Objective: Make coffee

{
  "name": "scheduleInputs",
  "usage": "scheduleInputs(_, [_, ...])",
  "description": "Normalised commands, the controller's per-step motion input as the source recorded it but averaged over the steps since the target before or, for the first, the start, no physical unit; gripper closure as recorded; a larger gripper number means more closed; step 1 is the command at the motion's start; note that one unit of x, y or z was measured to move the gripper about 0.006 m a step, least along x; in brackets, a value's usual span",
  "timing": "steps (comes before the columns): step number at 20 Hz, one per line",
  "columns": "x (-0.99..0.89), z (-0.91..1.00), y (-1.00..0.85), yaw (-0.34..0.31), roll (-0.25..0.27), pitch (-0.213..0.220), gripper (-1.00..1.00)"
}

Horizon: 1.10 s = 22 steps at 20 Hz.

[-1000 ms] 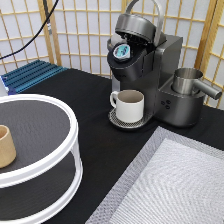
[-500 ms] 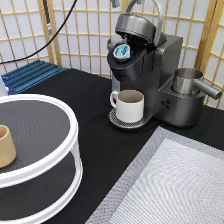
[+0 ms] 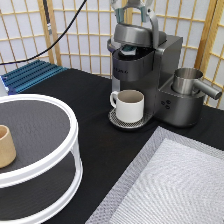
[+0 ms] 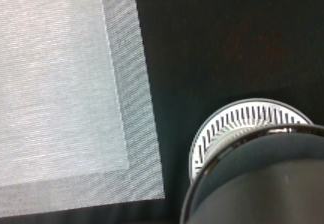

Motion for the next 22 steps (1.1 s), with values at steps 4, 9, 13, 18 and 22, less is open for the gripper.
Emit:
scheduleInputs(4, [0.3, -0.09, -0.51, 0.0, 0.055, 0.127, -1.0])
scheduleInputs(9, [0.4, -0.31, -0.42, 0.0, 0.061, 0.111, -1.0])
scheduleInputs(13, [0.43, -0.27, -0.22, 0.0, 0.045, 0.07, -1.0])
scheduleInputs(18, [0.05, 0.41, -0.48, 0.002, 0.111, 0.063, -1.0])
scheduleInputs(22, [-0.23, 1.0, -0.75, 0.0, 0.157, 0.025, -1.0])
